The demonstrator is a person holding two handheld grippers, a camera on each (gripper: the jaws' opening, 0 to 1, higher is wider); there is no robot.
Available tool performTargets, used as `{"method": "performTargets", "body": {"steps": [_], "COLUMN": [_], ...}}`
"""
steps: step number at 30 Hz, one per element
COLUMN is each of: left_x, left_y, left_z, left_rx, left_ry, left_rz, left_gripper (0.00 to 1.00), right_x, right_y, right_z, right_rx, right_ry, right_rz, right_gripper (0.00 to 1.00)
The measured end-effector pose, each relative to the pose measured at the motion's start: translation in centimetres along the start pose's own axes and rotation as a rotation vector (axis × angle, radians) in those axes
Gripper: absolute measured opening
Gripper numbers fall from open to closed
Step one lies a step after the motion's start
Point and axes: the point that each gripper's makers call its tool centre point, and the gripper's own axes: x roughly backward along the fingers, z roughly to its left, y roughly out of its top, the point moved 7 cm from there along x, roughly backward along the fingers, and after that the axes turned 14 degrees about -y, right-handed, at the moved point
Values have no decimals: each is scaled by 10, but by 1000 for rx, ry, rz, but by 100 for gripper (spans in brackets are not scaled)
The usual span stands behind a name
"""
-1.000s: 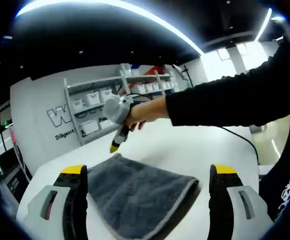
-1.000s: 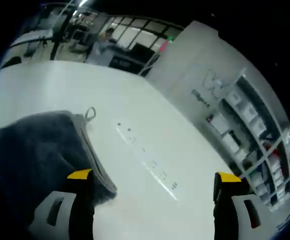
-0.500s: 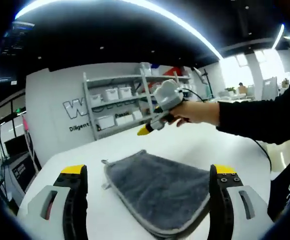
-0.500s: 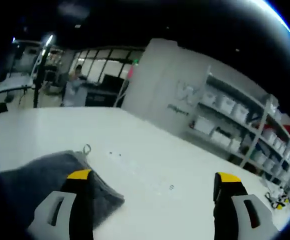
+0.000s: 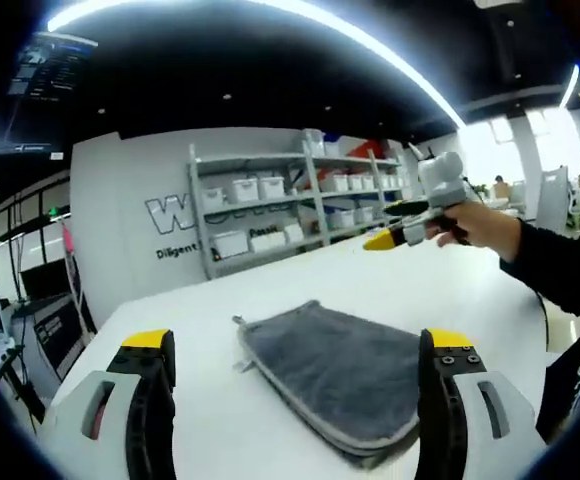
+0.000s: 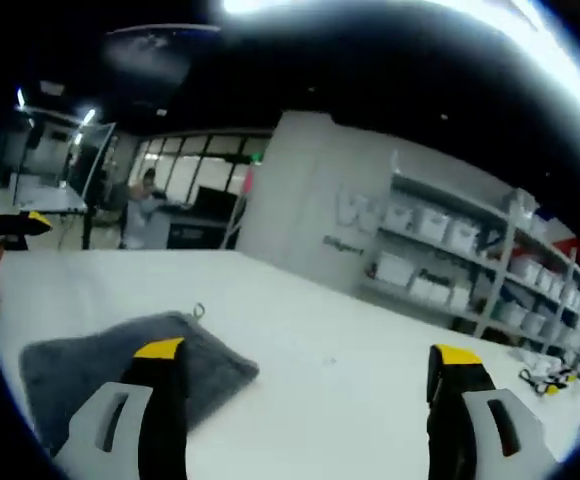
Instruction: Open the folded towel by lifting each exposed corner and separating the folded layers until the towel lies flat within the target outline without major curled edges
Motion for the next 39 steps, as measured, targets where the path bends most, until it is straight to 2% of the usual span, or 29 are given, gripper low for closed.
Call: {"method": "performTargets", "body": {"steps": [3,9,14,18,22,31,36,39], "left_x": [5,12,16,19,18,22,23,24], "left_y": [-2,-9,-14,-20,-23,-21,-27,-27], "left_z": [0,3,12,18,15,23,21,18], "left_rx": [-4,-2,22,39,58,80,111,152], "left_ry": [5,-7,17,43,18,12,-10,-42], "left_rz": [9,41,45,46,52,46,65,54], "left_gripper": [100,100,100,100,100,99,99,99], "right_x": [19,53,76,95,103,99,100,100], "right_y": [-2,-21,-41,-54,-53,-36,-36,-37], "right_z": [-1,-2,-4,-11,-15,-26,-28,-29], "right_rx": [6,16,18,-27,-82,-84,-86,-75], "right_ry": [-5,-7,10,-2,-6,-35,-46,-49], "right_rz": [-22,-21,15,33,28,-12,-19,-16], "right_gripper": [100,100,100,100,100,100,100,100]}}
